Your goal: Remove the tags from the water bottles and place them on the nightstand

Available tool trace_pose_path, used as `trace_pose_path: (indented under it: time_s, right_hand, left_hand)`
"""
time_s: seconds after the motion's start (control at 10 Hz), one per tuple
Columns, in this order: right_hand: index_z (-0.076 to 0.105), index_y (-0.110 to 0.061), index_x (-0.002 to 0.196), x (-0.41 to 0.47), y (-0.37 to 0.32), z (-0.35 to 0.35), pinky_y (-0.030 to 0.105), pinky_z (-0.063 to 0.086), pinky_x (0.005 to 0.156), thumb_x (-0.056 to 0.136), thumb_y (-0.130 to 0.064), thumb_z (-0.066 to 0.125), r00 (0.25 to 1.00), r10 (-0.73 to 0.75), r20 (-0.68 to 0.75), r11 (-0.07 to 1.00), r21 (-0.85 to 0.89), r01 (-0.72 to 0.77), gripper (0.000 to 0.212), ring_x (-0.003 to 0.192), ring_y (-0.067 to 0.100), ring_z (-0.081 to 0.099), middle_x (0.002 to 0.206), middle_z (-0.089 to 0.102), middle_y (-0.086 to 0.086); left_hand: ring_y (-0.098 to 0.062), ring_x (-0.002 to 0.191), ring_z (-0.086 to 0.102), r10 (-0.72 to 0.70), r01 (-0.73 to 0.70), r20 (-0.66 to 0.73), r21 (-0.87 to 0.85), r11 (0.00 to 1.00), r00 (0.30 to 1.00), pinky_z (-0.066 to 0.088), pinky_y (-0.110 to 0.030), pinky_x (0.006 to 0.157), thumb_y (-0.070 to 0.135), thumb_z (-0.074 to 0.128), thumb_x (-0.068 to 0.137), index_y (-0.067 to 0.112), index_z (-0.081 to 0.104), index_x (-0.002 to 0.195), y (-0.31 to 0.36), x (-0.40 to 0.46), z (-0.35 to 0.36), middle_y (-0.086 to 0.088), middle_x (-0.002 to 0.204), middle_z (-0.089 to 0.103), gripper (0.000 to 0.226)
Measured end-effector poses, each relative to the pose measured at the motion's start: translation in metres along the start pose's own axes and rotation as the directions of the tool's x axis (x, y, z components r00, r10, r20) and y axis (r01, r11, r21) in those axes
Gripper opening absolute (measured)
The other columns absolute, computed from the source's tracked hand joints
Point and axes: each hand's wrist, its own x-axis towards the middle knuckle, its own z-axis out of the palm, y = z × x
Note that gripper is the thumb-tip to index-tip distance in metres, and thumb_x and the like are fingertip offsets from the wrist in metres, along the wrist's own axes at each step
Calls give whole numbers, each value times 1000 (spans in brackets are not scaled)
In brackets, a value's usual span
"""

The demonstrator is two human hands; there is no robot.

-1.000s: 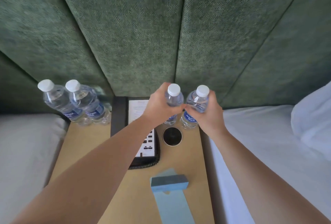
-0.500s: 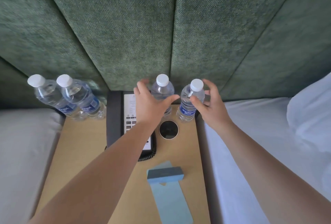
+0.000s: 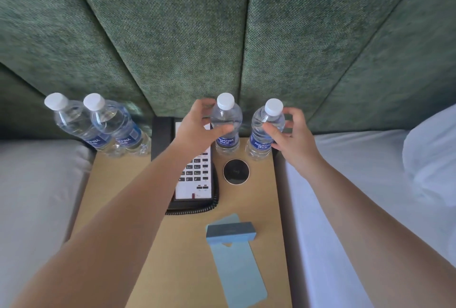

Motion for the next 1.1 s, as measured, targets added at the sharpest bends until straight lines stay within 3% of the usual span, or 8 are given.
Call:
trace_pose_path:
  time_s: [0.2,0.4,0.5,0.6,0.8,0.9,1.0,1.1]
  right_hand:
    - [44,-37,110,2,-2,-1,50,53,89,77,-39,75,1000,4,21,1000,3,-4,45,94,20,66,108,62,2]
    - [47,-51,94,5,-13,7,52,53,88,62,-55,74,998,16,56,1000,21,-17,43,98,23,66,112,62,8]
    - [48,-51,93,8,-18,9,53,55,84,56,-58,73,997,21,78,999,46,-25,45,100,27,66,115,59,13]
    - [48,-45,98,12,-18,13,53,56,82,59,-55,74,998,2,63,999,43,-5,48,98,27,66,113,59,11]
    - [47,-51,96,16,-12,18,52,54,85,57,-62,71,998,-17,54,999,48,14,47,98,23,67,113,61,7]
    - [49,-48,107,13,-7,21,46,53,87,62,-61,68,1000,-26,14,999,21,26,50,97,18,66,112,64,3]
    - [46,-41,126,6,-8,26,23,47,83,77,-53,64,997,-77,-31,996,-52,76,54,98,4,63,114,65,-6]
    - [34,-26,143,-7,-20,23,30,38,104,89,-43,59,999,-51,2,985,-165,51,62,123,15,52,134,56,-4]
  left_hand:
    - [-11,99,65,-151,135,-151,-107,985,977,56,-43,88,56,80,65,22,49,113,0,-14,17,12,103,61,67]
    - [-13,103,62,-159,119,-212,-191,974,964,56,-43,88,49,79,72,21,52,117,3,-10,28,8,104,61,59]
    - [-10,104,61,-125,88,-204,-181,980,971,56,-40,88,42,77,77,33,52,118,2,-10,27,13,103,60,49]
    - [-12,99,65,-55,26,-259,-113,993,964,54,-21,77,39,78,78,27,54,117,2,-11,28,17,98,60,47]
    - [-12,96,64,-12,0,-277,-41,999,961,44,-12,71,39,77,78,21,54,115,2,-11,27,12,101,62,47]
    - [-11,98,63,-6,3,-251,-14,1000,968,44,-14,74,38,76,80,18,54,118,5,-13,24,10,104,62,49]
    - [-8,99,57,15,12,-225,121,993,974,39,-20,79,42,72,83,15,53,122,14,-16,18,8,108,61,51]
    - [-19,108,57,-19,65,-162,285,956,987,37,-25,79,50,66,84,12,50,125,33,-27,10,-1,117,62,57]
